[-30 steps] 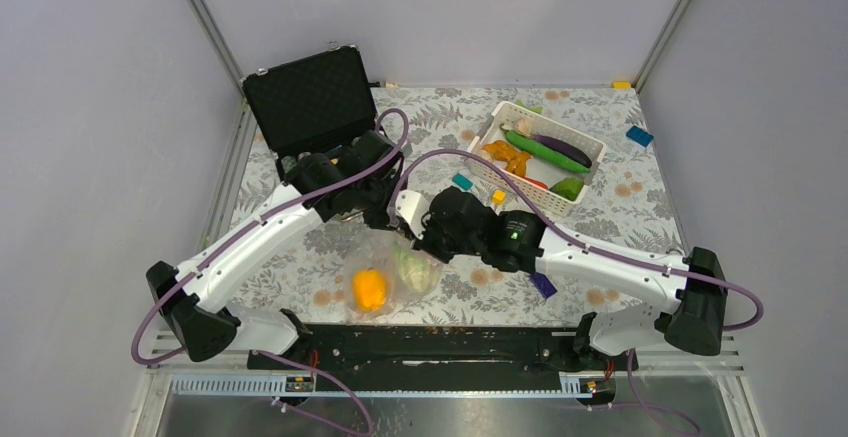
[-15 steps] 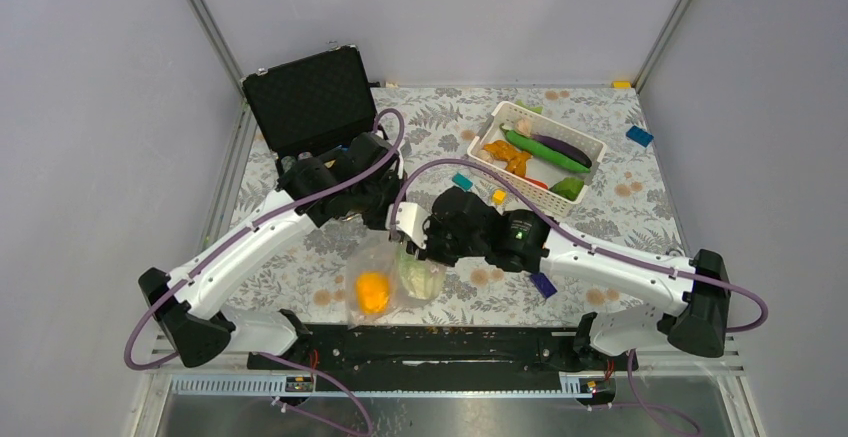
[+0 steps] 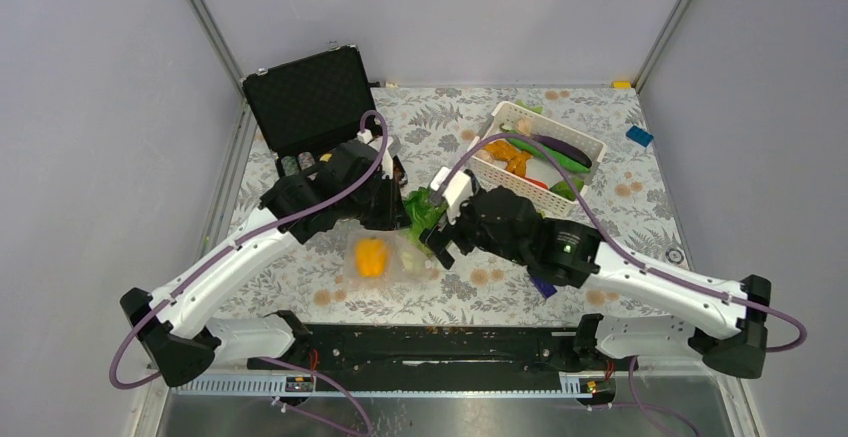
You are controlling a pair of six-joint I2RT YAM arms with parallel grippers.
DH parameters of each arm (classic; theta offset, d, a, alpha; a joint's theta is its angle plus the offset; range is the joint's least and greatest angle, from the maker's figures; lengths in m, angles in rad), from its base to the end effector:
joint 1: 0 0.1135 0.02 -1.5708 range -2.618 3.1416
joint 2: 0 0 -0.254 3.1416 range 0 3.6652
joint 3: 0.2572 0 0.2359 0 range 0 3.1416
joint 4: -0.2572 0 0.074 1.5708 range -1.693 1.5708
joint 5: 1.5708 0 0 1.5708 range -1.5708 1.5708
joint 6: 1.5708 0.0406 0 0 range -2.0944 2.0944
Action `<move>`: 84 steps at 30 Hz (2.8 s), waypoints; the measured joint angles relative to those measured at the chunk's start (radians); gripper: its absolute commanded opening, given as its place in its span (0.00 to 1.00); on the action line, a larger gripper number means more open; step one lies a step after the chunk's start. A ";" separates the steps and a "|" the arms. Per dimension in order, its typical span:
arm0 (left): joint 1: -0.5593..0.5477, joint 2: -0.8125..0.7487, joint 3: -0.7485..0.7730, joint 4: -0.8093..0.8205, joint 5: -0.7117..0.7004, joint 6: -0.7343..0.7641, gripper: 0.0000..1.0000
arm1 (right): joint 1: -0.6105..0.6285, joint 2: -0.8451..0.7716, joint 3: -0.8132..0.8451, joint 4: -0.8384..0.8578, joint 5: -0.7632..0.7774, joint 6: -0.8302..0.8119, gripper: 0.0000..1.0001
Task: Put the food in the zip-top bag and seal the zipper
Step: Place the fake vegetable in the zipper food storage bag, then adjust the zipper food storage bag at the center of the board.
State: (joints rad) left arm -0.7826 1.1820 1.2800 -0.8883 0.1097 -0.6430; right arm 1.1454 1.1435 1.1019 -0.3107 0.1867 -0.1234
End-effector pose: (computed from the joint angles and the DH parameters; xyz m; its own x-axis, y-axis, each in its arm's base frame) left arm 0.1567 -0.1621 0.3493 -0.8562 0.0110 -0.5165 0.3025 0.8210 -0.4842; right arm 0.1109 0.2265 0.3558 -0.0400 -0.3814 -0.9236 -0.8344 0.5212 -0.1791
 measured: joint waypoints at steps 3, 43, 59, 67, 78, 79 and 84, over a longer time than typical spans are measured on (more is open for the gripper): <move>0.000 -0.011 -0.009 0.020 0.002 0.000 0.00 | -0.013 -0.063 -0.030 0.042 0.021 0.067 1.00; 0.000 -0.097 -0.092 0.106 0.044 0.044 0.00 | -0.499 0.000 -0.262 0.005 -0.591 0.829 0.62; 0.000 -0.100 -0.096 0.125 0.043 0.044 0.00 | -0.484 0.084 -0.266 0.071 -0.729 0.868 0.33; 0.000 -0.100 -0.096 0.129 0.043 0.044 0.00 | -0.460 0.158 -0.266 0.150 -0.729 0.924 0.00; 0.000 -0.054 -0.022 0.046 -0.121 0.044 0.04 | -0.453 0.039 0.003 -0.226 -0.380 0.736 0.00; 0.001 -0.040 -0.002 0.041 -0.142 0.044 0.05 | -0.453 0.024 0.031 -0.252 -0.347 0.719 0.00; 0.000 0.014 0.068 0.021 -0.193 0.043 0.06 | -0.452 -0.043 0.142 -0.365 -0.202 0.643 0.00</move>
State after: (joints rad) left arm -0.7822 1.1961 1.3479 -0.8673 -0.0830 -0.5999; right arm 0.6933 1.1004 1.2434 -0.6758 -0.0151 0.5194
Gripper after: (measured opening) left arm 0.055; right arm 0.020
